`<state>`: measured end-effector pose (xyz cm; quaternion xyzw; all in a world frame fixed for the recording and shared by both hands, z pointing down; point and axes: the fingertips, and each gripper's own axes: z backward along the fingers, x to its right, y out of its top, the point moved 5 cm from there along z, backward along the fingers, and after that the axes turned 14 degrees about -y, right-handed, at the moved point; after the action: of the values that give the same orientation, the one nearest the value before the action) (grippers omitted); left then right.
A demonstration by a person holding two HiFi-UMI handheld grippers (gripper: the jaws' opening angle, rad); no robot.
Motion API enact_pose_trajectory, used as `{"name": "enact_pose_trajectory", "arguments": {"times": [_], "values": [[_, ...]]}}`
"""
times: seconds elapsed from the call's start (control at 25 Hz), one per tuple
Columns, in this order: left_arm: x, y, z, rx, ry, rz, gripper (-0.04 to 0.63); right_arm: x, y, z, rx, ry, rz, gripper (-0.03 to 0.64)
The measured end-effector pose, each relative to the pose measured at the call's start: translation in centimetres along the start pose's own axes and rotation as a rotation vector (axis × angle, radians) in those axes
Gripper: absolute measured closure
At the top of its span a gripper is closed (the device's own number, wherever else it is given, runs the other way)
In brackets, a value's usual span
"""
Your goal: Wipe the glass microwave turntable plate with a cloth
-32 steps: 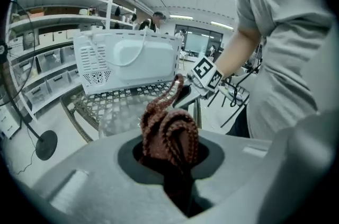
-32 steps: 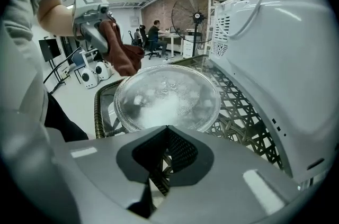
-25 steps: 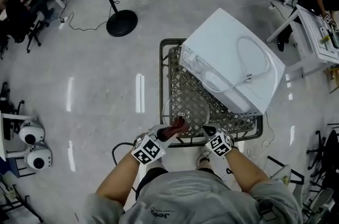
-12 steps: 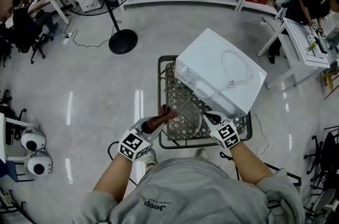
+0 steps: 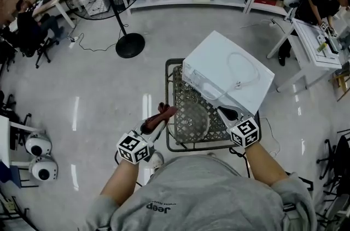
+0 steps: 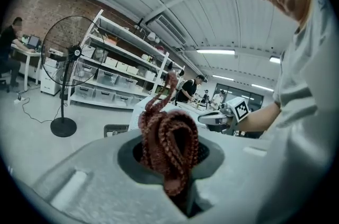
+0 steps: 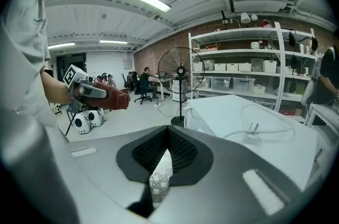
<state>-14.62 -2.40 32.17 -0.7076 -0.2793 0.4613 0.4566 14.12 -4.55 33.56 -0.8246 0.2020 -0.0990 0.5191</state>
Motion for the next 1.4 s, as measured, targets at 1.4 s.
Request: {"name": "enact_pose_trajectory", "arguments": {"times": [1.4], "values": [[0.0, -1.0, -1.0, -0.002, 0.000, 0.054, 0.534, 0.3, -1.4, -0.3, -0.033, -0.001, -0.020, 0.609]]}}
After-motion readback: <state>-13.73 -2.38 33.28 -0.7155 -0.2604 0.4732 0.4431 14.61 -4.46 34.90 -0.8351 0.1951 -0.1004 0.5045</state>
